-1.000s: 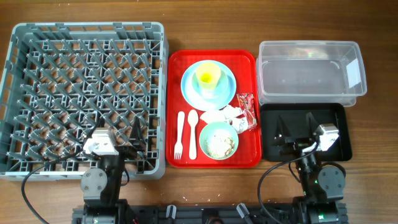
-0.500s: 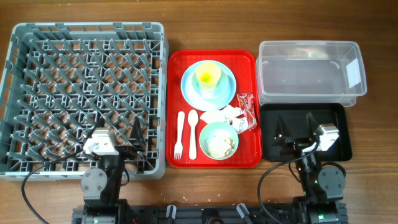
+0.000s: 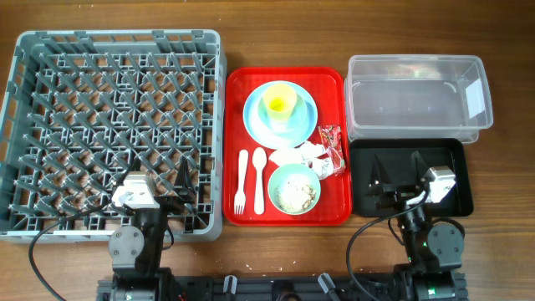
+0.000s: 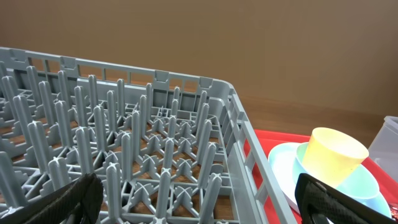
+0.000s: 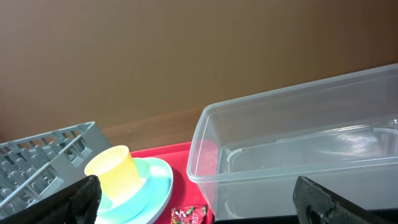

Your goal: Sort waste into correct bins and load items into the dishwasher rack

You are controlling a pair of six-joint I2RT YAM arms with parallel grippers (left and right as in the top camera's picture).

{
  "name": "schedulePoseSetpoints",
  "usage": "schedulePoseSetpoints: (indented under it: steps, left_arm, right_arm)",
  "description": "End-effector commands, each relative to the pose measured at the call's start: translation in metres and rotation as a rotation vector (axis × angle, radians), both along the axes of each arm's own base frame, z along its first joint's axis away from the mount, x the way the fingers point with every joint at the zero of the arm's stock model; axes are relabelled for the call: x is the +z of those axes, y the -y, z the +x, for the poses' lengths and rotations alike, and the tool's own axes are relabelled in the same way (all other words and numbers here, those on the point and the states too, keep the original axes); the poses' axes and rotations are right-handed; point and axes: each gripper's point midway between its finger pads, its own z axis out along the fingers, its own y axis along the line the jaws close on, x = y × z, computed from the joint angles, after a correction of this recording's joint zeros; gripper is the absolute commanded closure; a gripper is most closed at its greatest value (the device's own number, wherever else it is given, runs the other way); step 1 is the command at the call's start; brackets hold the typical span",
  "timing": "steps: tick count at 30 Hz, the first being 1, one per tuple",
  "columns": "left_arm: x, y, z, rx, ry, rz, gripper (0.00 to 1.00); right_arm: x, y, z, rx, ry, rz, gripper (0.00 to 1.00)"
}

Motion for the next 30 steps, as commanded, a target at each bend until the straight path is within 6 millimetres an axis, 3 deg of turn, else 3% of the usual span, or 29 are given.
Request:
schedulePoseSetpoints:
  steps: [1,12,14,17,22,23,24,26,30]
  left_arm:
    - [-0.003,0.004,0.000,-0.025,-0.008,0.018,0.00]
    - [-0.002,0.005,0.000,-0.029,-0.007,0.017,0.00]
    - [0.003,0.014,-0.001,-0.080,0.014,0.014,0.00]
    - [0.043,0.031,-0.009,-0.180,0.078,-0.120,0.00]
    - [0.138,0.070,-0.030,-0.425,0.118,-0.213,0.00]
    - [0.163,0.083,-0.031,-0.510,0.071,-0.218,0.00]
    - [0.171,0.088,-0.028,-0.542,0.035,-0.225,0.00]
    - [0.208,0.110,-0.006,-0.671,-0.235,-0.310,0.00]
    - [0.216,0.116,0.027,-0.656,-0.549,-0.427,0.00]
  right_arm:
    - [0.001,0.001,0.000,-0.009,0.008,-0.016,0.00]
    - [0.001,0.001,0.000,-0.009,0.008,-0.016,0.00]
    - [0.001,0.001,0.000,-0.009,0.008,-0.016,0.00]
    - [0.001,0.001,0.000,-0.009,0.008,-0.016,0.00]
    - [0.001,0.001,0.000,-0.009,0.008,-0.016,0.00]
    - [0.001,0.001,0.000,-0.009,0.008,-0.016,0.00]
    - [0.001,0.001,0.000,-0.009,0.008,-0.016,0.00]
    - [0.001,0.001,0.000,-0.009,0.008,-0.015,0.00]
    - [0.001,0.001,0.000,-0.009,0.008,-0.016,0.00]
